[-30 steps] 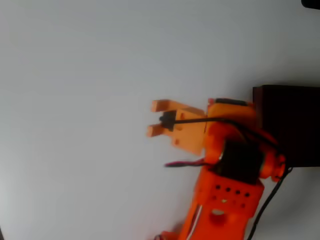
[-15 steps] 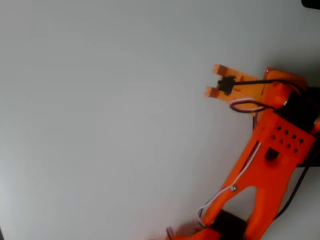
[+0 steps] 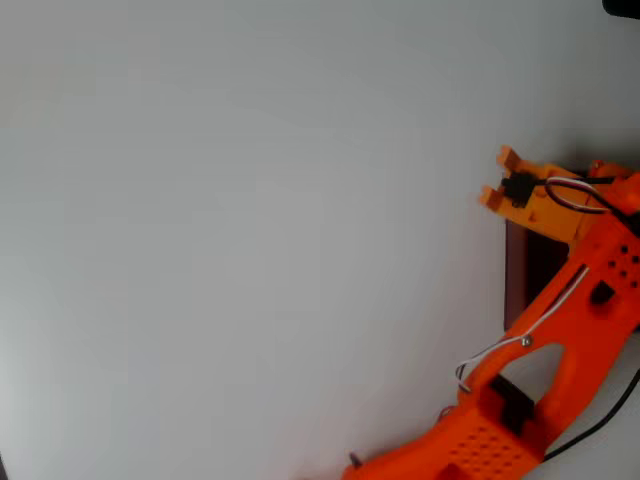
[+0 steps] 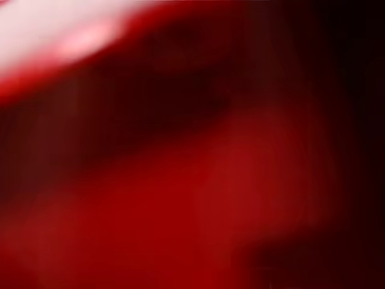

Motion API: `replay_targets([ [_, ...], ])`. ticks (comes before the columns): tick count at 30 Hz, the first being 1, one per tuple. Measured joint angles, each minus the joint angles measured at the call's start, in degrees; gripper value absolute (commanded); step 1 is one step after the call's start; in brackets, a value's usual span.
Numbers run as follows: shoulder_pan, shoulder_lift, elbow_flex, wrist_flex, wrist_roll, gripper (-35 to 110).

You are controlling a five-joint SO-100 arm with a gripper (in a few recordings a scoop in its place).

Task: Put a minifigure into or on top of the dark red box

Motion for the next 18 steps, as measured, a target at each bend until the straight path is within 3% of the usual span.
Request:
replay_targets([
  [9, -2.81, 9.93, 14.5, 0.0, 0.0, 22],
  [18, -16.17, 34.98, 39.81, -0.62, 1.76, 17],
])
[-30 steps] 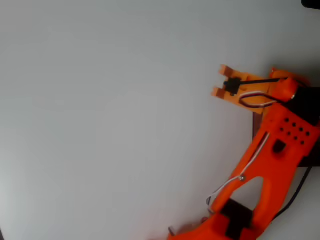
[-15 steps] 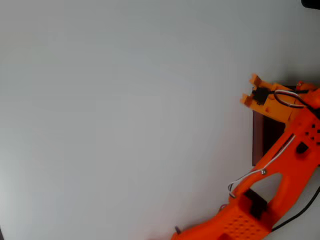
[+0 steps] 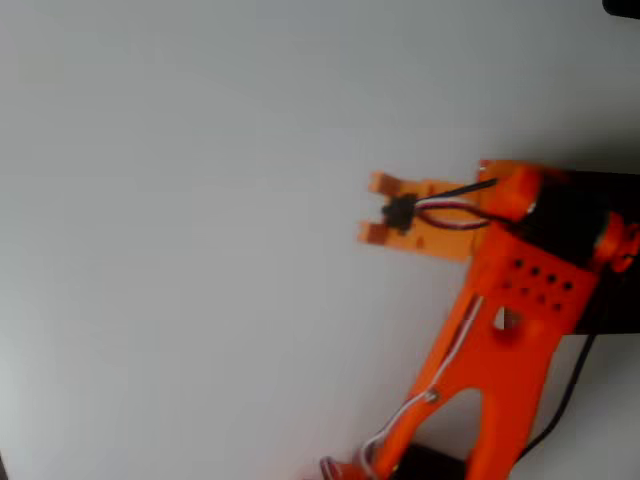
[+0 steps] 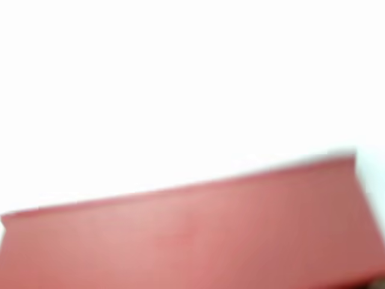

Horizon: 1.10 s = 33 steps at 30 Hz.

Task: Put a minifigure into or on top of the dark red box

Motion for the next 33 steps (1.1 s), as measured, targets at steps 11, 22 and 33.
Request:
replay_targets([
  [11, -19.69, 30.15, 33.13, -8.53, 8.0, 18],
  [22, -29.79, 50.71, 59.5, -22.15, 13.97, 17],
  [33, -34.98, 69.61, 81.12, -31.38, 17.05, 0],
])
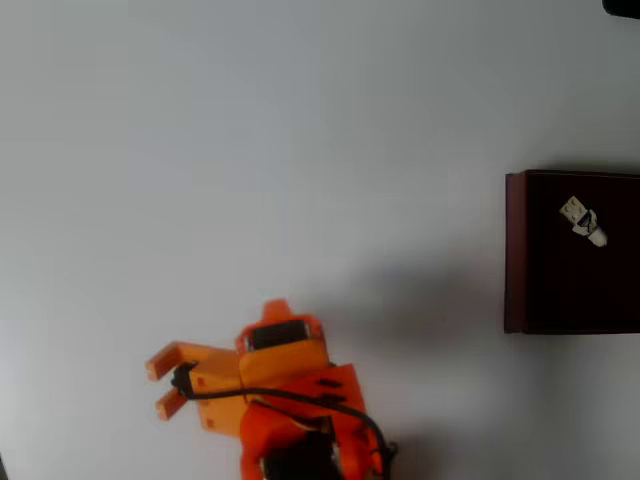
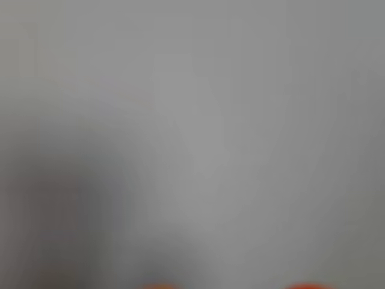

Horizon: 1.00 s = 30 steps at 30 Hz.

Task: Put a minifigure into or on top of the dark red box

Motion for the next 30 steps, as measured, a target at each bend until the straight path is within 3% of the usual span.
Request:
replay_targets([
  [10, -2.29, 19.69, 15.56, -3.08, 0.09, 0],
  [15, -0.09, 41.84, 23.64, 5.01, 0.44, 0],
  [30, 0.35, 45.88, 30.06, 5.19, 0.18, 0],
])
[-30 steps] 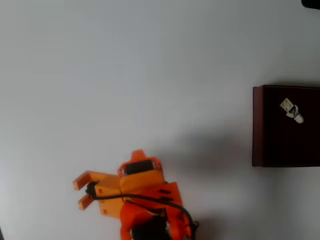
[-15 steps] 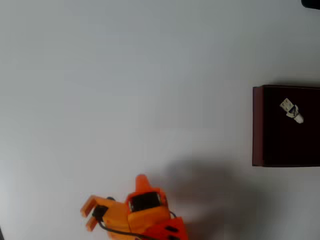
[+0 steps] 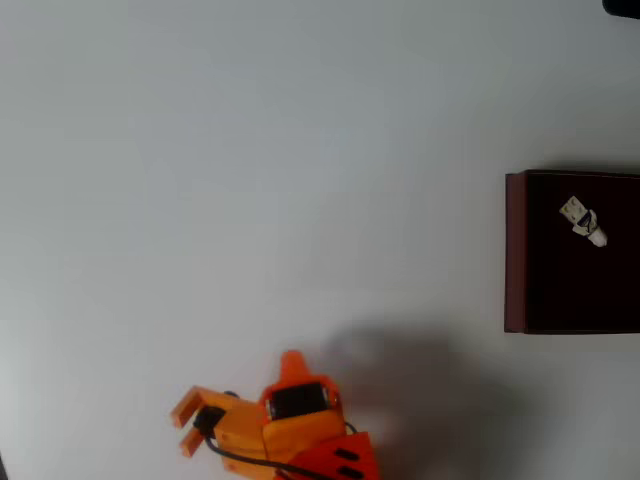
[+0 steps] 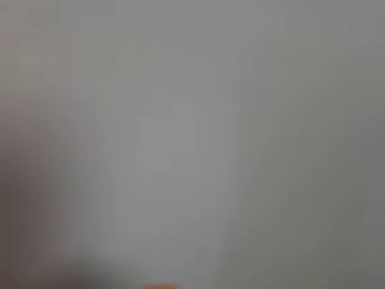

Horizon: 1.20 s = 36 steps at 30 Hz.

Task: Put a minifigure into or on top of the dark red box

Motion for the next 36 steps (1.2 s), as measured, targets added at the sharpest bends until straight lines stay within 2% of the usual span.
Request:
replay_targets([
  [36, -3.6, 0.0, 0.09, 0.09, -1.05, 0],
])
